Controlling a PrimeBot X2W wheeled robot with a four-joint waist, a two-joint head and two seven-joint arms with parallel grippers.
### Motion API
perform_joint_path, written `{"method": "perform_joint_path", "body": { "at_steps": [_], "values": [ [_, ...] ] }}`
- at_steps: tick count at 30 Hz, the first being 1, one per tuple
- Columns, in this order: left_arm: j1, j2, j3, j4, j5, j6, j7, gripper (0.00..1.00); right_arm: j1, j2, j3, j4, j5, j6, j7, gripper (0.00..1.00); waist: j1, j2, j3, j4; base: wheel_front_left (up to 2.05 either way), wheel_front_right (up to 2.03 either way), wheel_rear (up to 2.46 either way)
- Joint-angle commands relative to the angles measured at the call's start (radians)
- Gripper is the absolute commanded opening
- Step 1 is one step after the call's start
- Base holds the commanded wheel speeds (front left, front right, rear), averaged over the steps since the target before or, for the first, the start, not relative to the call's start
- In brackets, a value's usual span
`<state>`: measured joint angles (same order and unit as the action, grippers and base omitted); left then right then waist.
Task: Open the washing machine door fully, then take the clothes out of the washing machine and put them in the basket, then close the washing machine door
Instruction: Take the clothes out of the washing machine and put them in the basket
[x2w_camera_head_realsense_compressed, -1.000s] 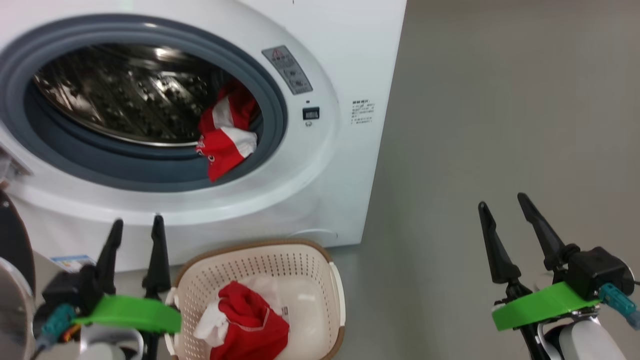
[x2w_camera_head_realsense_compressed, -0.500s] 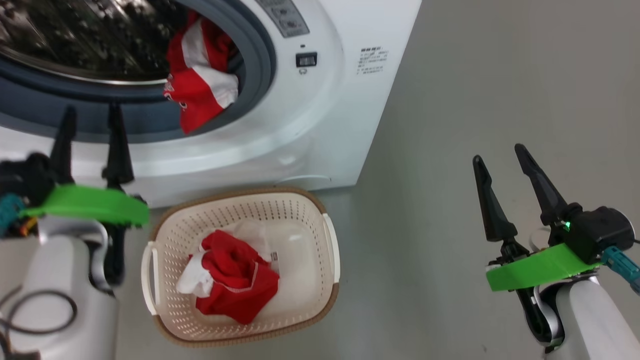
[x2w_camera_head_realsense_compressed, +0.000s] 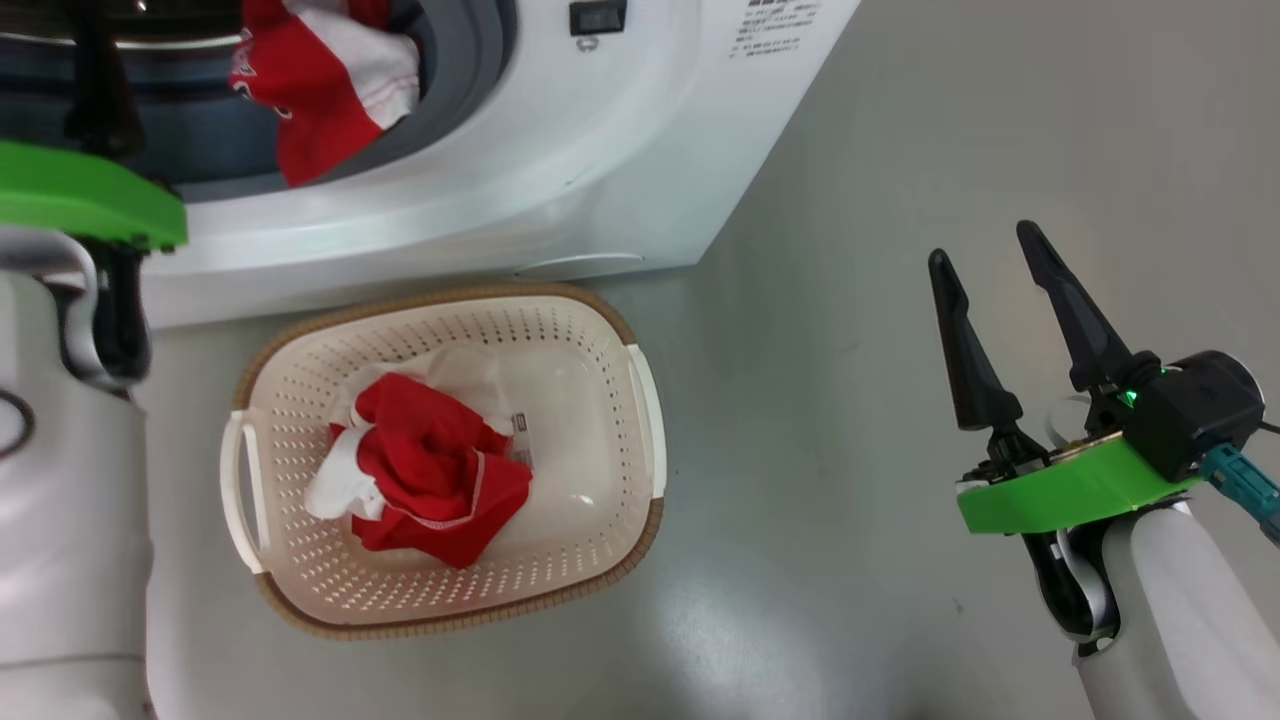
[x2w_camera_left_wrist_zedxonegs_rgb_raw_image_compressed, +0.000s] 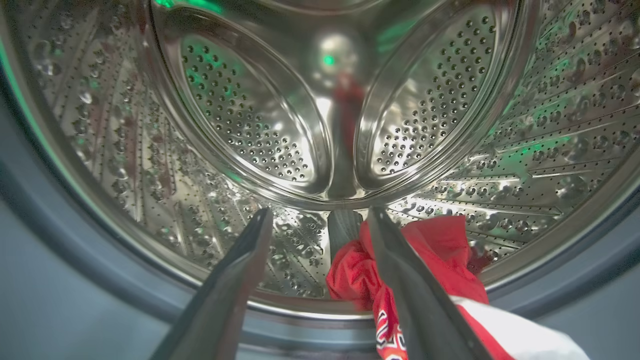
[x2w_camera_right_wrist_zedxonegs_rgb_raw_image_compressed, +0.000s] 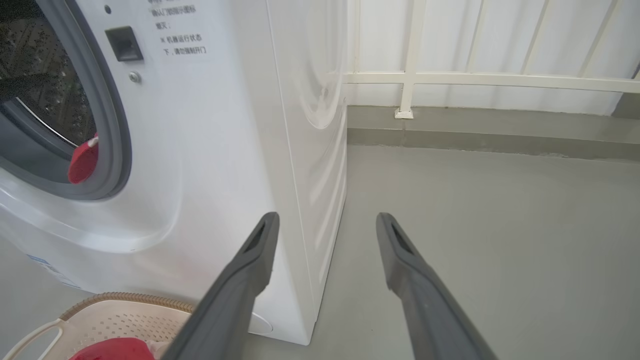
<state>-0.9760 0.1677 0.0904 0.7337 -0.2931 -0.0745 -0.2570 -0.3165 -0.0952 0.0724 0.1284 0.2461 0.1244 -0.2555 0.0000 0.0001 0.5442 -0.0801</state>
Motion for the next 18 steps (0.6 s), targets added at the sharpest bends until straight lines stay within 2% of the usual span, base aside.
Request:
{"method": "perform_joint_path", "body": {
  "at_steps": [1, 5, 11, 15, 18],
  "values": [
    [-0.026, 0.042, 0.027, 0.002, -0.007, -0.015, -0.005, 1.0, -0.008, -0.007, 0.022, -0.025, 0.002, 0.006, -0.006, 1.0, 0.0, -0.0001, 0.037, -0.012, 0.0, 0.0, 0.0],
    [-0.106, 0.029, 0.026, 0.113, -0.083, -0.047, 0.014, 1.0, -0.016, -0.006, 0.031, -0.023, 0.003, 0.006, -0.006, 1.0, 0.0, -0.0001, 0.046, -0.018, 0.0, 0.0, 0.0],
    [-0.186, 0.02, -0.04, 0.188, -0.239, -0.056, 0.162, 1.0, -0.017, -0.015, 0.043, -0.016, 0.007, 0.006, -0.006, 1.0, 0.0, -0.0001, 0.048, -0.021, 0.0, 0.0, 0.0],
    [-0.199, 0.044, -0.111, 0.185, -0.338, -0.056, 0.276, 1.0, -0.017, -0.017, 0.052, -0.01, 0.014, 0.006, -0.006, 1.0, 0.0, -0.0001, 0.042, -0.026, 0.0, 0.0, 0.0],
    [-0.202, 0.077, -0.168, 0.202, -0.357, -0.056, 0.343, 1.0, -0.016, -0.017, 0.06, -0.006, 0.021, 0.006, -0.006, 1.0, 0.0, -0.0001, 0.037, -0.031, 0.0, 0.0, 0.0]
  ]
}}
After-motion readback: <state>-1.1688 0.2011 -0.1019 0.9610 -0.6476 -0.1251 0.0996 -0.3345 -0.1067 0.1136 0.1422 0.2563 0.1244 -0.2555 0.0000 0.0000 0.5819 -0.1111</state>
